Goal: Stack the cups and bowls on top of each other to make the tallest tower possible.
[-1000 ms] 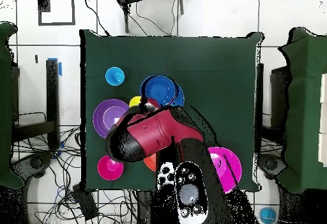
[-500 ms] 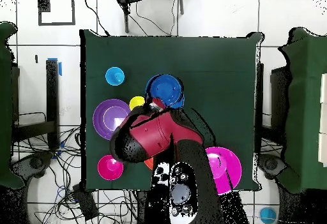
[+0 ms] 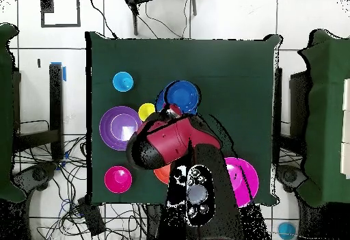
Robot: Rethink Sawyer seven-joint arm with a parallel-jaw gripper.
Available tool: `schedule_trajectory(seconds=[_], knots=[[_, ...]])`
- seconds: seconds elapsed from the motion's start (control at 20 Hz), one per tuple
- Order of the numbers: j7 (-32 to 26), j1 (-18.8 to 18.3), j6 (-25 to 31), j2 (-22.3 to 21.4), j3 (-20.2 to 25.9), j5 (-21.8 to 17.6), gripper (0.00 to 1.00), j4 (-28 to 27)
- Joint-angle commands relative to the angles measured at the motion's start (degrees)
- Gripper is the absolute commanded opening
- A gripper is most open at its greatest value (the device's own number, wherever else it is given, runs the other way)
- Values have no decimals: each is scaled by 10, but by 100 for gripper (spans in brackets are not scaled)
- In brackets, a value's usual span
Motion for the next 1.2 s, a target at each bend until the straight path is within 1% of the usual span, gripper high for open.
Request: schedule_trajectory(seconds=[0.05,0.25,0.4,0.6,0.8,1.0,1.2], knots=[[74,10,-21,57,0,-21,0,-29],[60,-1,-13,67,16,-8,0,-25],[57,1,2,84,23,1,0,-34],[72,22,19,87,7,8,0,-48],[84,47,34,70,-11,14,0,-51],[82,58,46,50,-16,26,0,-41],[92,74,35,64,-33,26,0,-52]])
